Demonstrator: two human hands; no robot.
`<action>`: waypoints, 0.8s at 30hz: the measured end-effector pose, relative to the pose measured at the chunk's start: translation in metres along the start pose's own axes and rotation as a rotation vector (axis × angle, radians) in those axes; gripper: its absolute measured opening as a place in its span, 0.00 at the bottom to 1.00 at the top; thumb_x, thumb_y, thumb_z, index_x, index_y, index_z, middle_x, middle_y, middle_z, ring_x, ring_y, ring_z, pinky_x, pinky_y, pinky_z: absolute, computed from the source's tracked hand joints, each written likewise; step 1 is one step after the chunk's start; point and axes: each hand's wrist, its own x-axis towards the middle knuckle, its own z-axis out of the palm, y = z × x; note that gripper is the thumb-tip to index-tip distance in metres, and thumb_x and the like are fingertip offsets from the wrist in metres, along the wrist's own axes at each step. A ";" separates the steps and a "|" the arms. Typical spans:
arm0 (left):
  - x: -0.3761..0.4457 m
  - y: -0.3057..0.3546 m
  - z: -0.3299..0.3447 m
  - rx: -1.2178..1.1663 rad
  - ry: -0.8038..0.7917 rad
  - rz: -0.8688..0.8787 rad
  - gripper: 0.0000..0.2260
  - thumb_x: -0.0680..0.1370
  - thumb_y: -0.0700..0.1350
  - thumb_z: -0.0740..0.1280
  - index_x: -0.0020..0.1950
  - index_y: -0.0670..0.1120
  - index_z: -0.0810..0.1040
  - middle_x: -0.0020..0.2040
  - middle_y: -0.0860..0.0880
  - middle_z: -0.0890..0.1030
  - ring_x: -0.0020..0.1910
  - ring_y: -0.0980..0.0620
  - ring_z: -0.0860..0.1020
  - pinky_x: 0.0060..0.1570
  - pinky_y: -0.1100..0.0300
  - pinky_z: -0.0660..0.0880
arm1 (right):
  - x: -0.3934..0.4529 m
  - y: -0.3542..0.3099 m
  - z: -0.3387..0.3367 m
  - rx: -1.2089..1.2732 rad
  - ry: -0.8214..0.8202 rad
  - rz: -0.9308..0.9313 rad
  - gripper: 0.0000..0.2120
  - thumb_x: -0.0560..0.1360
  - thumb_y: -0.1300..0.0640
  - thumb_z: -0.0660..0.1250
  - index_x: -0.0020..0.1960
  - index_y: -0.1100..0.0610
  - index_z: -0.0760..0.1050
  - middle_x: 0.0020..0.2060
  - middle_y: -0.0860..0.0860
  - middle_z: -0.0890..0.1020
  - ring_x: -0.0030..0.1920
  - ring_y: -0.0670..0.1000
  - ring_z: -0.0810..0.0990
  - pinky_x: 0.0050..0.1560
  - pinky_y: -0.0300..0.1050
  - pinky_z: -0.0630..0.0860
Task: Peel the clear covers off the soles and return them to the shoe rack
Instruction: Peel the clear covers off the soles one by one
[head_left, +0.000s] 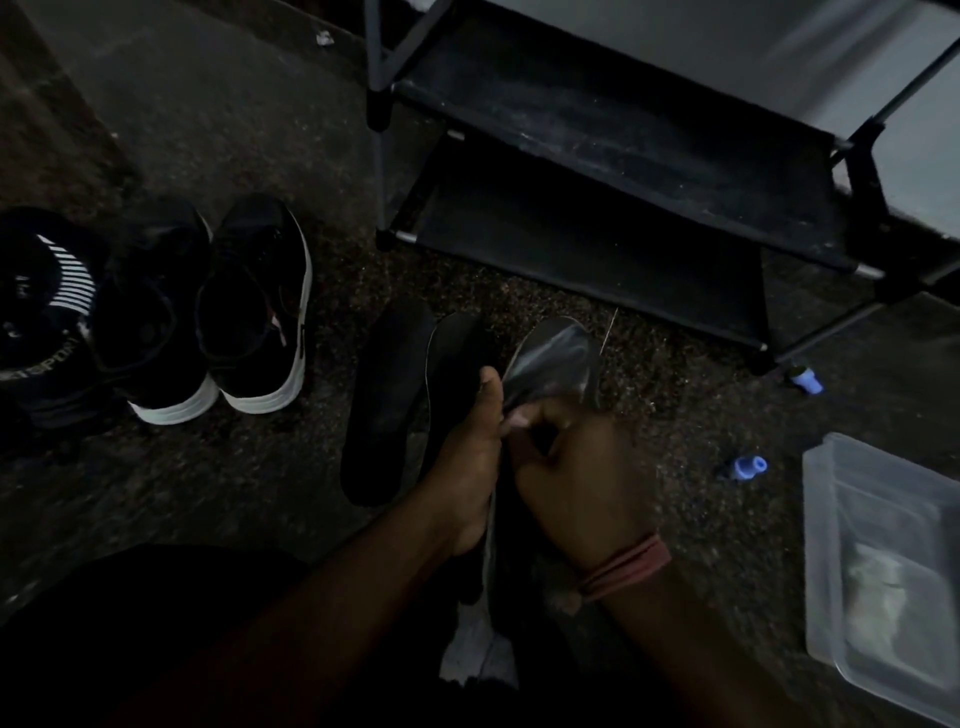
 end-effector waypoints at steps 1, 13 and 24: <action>-0.001 -0.001 0.001 0.005 0.013 0.001 0.32 0.79 0.71 0.54 0.63 0.50 0.83 0.58 0.44 0.86 0.59 0.47 0.84 0.61 0.50 0.78 | 0.003 0.005 -0.001 -0.003 0.010 0.021 0.06 0.74 0.61 0.70 0.42 0.52 0.84 0.38 0.42 0.84 0.38 0.38 0.81 0.39 0.25 0.71; 0.005 -0.001 -0.006 0.226 0.047 0.051 0.25 0.81 0.68 0.53 0.51 0.54 0.84 0.36 0.58 0.86 0.35 0.62 0.84 0.31 0.67 0.78 | 0.007 0.020 -0.009 -0.036 -0.104 -0.088 0.11 0.68 0.69 0.68 0.41 0.55 0.83 0.39 0.45 0.85 0.42 0.40 0.81 0.42 0.23 0.70; 0.007 -0.006 -0.009 0.287 -0.040 -0.021 0.26 0.80 0.69 0.53 0.55 0.54 0.83 0.49 0.54 0.88 0.48 0.58 0.86 0.44 0.64 0.82 | 0.008 0.023 -0.014 -0.154 -0.038 -0.099 0.12 0.69 0.68 0.68 0.41 0.52 0.82 0.37 0.44 0.83 0.34 0.42 0.80 0.39 0.37 0.76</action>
